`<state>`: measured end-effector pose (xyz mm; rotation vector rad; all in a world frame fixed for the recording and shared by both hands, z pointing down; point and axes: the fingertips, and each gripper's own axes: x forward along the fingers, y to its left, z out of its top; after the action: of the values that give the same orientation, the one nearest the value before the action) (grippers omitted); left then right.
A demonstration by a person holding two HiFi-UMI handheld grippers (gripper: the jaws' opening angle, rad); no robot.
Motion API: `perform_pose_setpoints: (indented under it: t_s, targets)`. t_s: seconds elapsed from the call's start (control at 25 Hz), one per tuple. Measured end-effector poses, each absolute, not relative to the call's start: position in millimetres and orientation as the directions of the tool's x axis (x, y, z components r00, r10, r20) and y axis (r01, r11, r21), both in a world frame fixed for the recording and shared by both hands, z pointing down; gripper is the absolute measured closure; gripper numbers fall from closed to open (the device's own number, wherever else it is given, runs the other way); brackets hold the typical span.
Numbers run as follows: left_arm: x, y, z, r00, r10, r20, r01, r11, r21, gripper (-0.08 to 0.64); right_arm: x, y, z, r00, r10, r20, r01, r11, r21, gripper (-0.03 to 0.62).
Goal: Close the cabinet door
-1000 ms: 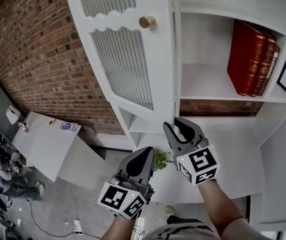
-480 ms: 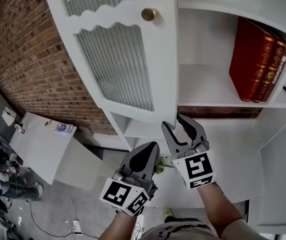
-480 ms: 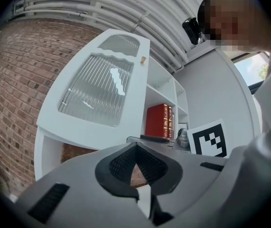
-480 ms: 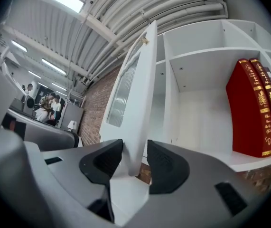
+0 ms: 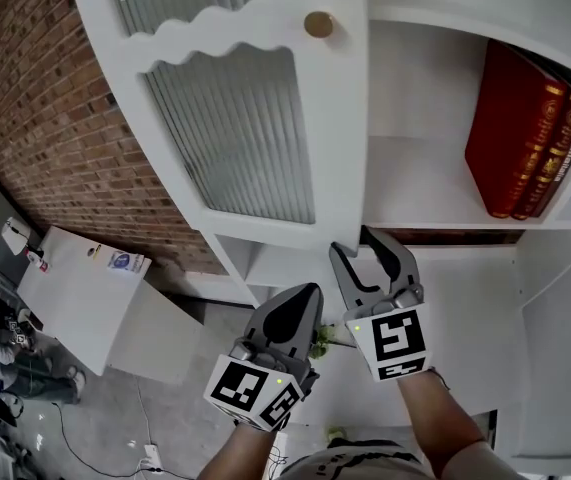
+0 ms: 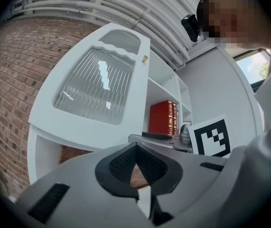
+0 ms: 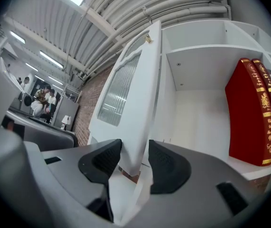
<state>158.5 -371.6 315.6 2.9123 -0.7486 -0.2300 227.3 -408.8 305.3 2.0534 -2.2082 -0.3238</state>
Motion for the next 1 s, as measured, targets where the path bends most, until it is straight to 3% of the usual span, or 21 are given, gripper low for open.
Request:
perform_pose_setpoints:
  t_s: [1.0]
  targets:
    - [157, -402, 319, 0.856, -0.507, -0.103, -0.490, -0.858, 0.153, 0.549, 255, -442, 308, -0.033, -0.998, -0.052, -0.971, 0.020, 0.237, 0.414]
